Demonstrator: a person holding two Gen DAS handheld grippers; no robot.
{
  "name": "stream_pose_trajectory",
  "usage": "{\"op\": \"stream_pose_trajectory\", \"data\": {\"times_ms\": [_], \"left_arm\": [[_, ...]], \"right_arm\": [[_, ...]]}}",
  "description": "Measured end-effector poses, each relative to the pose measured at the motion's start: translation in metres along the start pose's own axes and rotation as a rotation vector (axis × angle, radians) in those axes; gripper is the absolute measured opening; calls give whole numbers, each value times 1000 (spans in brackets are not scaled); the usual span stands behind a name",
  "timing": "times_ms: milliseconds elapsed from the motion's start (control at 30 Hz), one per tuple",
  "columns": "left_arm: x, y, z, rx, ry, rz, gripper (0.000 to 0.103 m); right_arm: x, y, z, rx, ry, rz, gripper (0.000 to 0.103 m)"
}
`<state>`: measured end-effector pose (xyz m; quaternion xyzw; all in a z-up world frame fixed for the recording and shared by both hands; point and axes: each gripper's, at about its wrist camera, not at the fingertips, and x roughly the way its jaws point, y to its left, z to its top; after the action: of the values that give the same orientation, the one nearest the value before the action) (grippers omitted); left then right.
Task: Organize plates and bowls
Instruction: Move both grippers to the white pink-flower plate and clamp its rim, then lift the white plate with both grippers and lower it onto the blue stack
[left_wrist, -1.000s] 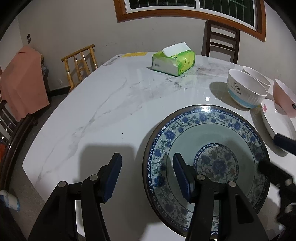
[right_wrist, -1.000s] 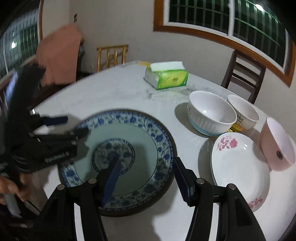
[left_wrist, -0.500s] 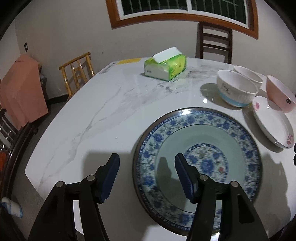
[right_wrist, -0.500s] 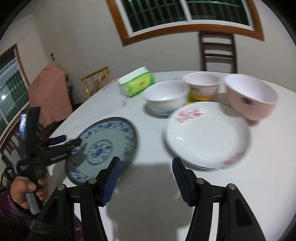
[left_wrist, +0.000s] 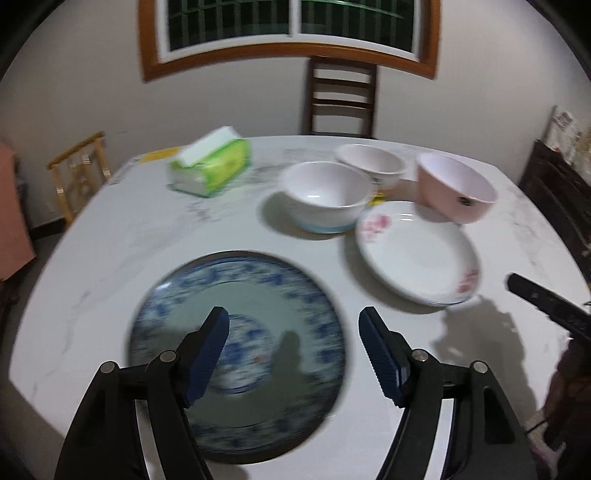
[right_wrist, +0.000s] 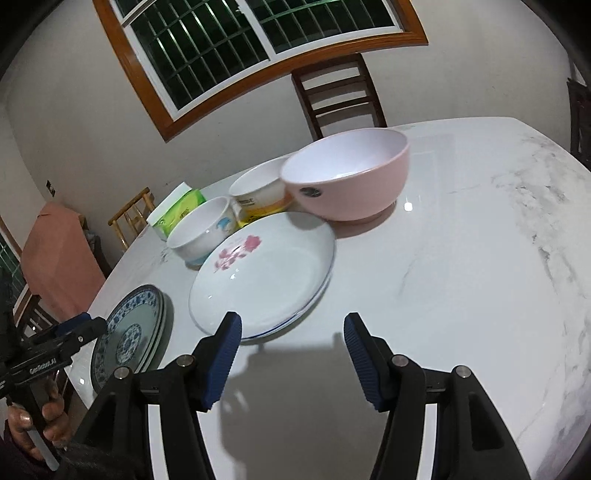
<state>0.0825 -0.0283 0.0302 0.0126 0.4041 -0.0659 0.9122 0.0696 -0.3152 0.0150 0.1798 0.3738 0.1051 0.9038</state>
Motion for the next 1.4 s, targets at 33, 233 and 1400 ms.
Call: {"op": "stream_pose_trajectory", "data": {"times_ms": [33,233,1400], "left_arm": [[5,-6,5,-12,14,-37,69],[41,-32,28,-65,103,-124,69],[138,-47,32,-161,294,-221,15]], "right_arm": [[2,-4,3,16,6,9,59],[17,-28,16,81,32,52,59],[95,-53,34,181,222,163,12]]}}
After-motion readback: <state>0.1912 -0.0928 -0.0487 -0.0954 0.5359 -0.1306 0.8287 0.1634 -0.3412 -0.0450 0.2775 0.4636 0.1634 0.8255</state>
